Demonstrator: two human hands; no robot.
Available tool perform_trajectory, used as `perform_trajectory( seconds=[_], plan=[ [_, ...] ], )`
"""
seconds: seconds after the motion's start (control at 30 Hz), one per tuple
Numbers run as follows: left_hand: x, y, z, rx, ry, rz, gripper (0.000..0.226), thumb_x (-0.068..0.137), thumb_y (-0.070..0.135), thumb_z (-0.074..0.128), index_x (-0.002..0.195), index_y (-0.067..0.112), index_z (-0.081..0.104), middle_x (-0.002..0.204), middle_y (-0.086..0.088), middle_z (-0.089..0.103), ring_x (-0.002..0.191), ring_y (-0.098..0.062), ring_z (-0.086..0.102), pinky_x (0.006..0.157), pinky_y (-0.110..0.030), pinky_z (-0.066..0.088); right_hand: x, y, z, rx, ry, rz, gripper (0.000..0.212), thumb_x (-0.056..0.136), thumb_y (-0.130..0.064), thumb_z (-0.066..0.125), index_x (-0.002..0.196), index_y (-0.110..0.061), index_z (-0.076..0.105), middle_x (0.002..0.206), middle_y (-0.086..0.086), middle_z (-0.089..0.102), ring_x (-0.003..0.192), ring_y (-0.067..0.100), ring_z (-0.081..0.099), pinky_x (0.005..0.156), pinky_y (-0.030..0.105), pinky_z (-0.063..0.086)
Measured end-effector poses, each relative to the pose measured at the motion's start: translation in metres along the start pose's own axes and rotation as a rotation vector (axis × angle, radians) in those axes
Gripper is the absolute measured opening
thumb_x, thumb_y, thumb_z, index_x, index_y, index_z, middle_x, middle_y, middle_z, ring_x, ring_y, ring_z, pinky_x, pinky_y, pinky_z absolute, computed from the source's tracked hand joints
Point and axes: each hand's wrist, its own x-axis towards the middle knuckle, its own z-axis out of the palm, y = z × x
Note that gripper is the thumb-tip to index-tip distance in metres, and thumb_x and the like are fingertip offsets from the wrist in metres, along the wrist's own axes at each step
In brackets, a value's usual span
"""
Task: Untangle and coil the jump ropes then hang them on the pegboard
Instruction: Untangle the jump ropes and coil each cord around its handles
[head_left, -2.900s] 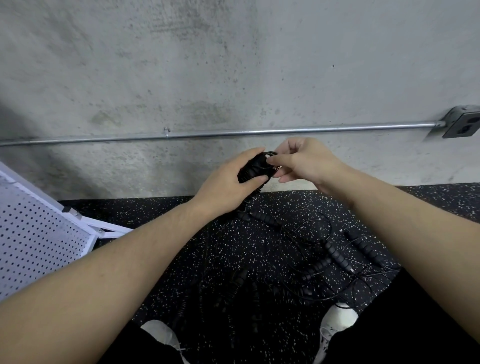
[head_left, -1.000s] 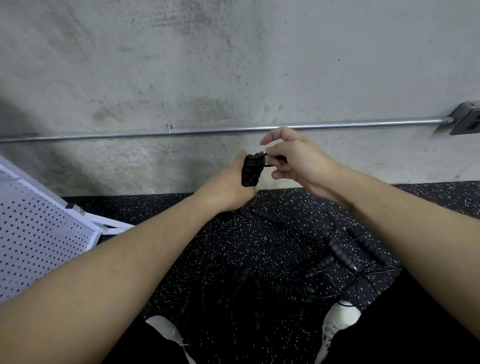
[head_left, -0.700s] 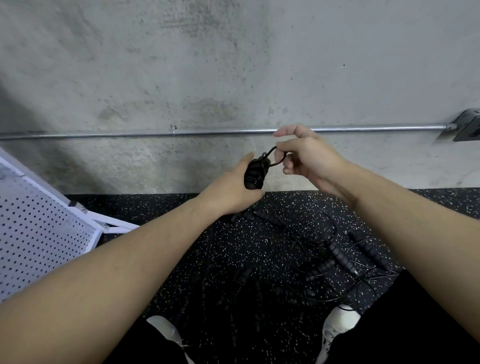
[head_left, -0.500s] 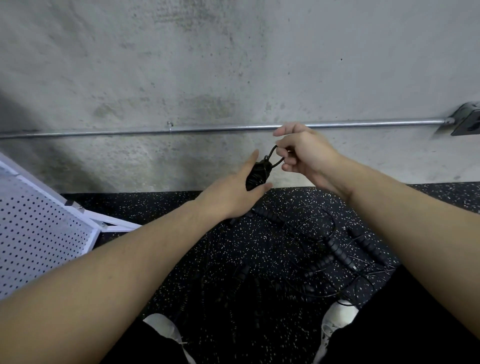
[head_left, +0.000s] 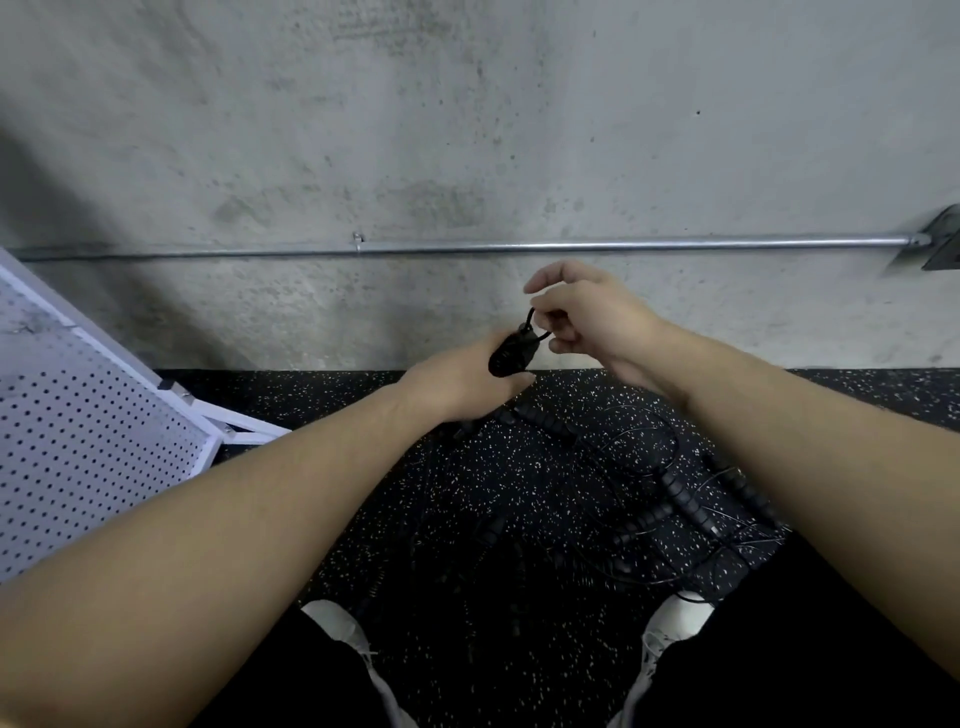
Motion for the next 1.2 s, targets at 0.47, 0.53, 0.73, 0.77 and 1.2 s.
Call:
perform_trajectory(
  seconds=[0.47, 0.53, 0.73, 0.77, 1.2],
  plan=[
    [-0.05, -0.051, 0.001, -0.516, 0.163, -0.17, 0.047, 0.084, 0.045, 0.078, 0.124, 0.029, 0.06, 0.104, 0.013, 0.066, 0.092, -0.004, 0.061, 0.077, -0.023, 0.047, -0.019, 0.013, 0.014, -0.327, -0.215, 0.096, 0.028, 0.104, -0.026, 0.055, 0.131, -0.018, 0.053, 0.116, 0.005, 0.066, 0.082, 0.019, 0.065, 0.07, 0.03, 0.059],
    [-0.055, -0.069, 0.005, -0.487, 0.154, -0.233, 0.062, 0.073, 0.054, 0.083, 0.126, 0.029, 0.061, 0.11, 0.007, 0.07, 0.097, -0.011, 0.064, 0.083, -0.03, 0.051, -0.016, 0.017, 0.022, -0.444, -0.272, 0.054, 0.026, 0.104, -0.026, 0.054, 0.129, -0.018, 0.054, 0.114, 0.004, 0.067, 0.082, 0.017, 0.066, 0.071, 0.029, 0.06],
    [-0.065, -0.119, 0.003, -0.458, 0.117, -0.354, 0.053, 0.08, 0.037, 0.085, 0.122, 0.026, 0.054, 0.111, 0.004, 0.066, 0.093, -0.012, 0.065, 0.073, -0.033, 0.058, -0.003, 0.037, 0.05, -0.756, -0.458, -0.022, 0.024, 0.105, -0.027, 0.053, 0.124, -0.018, 0.063, 0.096, -0.001, 0.072, 0.078, 0.015, 0.067, 0.074, 0.029, 0.058],
    [-0.065, -0.126, 0.003, -0.454, 0.099, -0.374, 0.057, 0.079, 0.039, 0.086, 0.123, 0.025, 0.052, 0.114, 0.002, 0.066, 0.096, -0.015, 0.066, 0.075, -0.036, 0.06, 0.0, 0.042, 0.054, -0.81, -0.472, -0.041, 0.023, 0.104, -0.028, 0.053, 0.121, -0.018, 0.066, 0.096, -0.001, 0.073, 0.08, 0.015, 0.069, 0.077, 0.03, 0.059],
    [-0.001, -0.211, 0.035, -0.265, -0.148, -0.343, 0.087, 0.078, 0.045, 0.086, 0.146, 0.019, 0.039, 0.123, -0.001, 0.06, 0.102, -0.017, 0.063, 0.079, -0.033, 0.058, 0.088, 0.146, 0.148, -1.057, -0.656, -0.091, 0.01, 0.094, -0.03, 0.068, 0.094, -0.022, 0.074, 0.087, -0.01, 0.069, 0.082, 0.009, 0.064, 0.073, 0.026, 0.051]
  ],
)
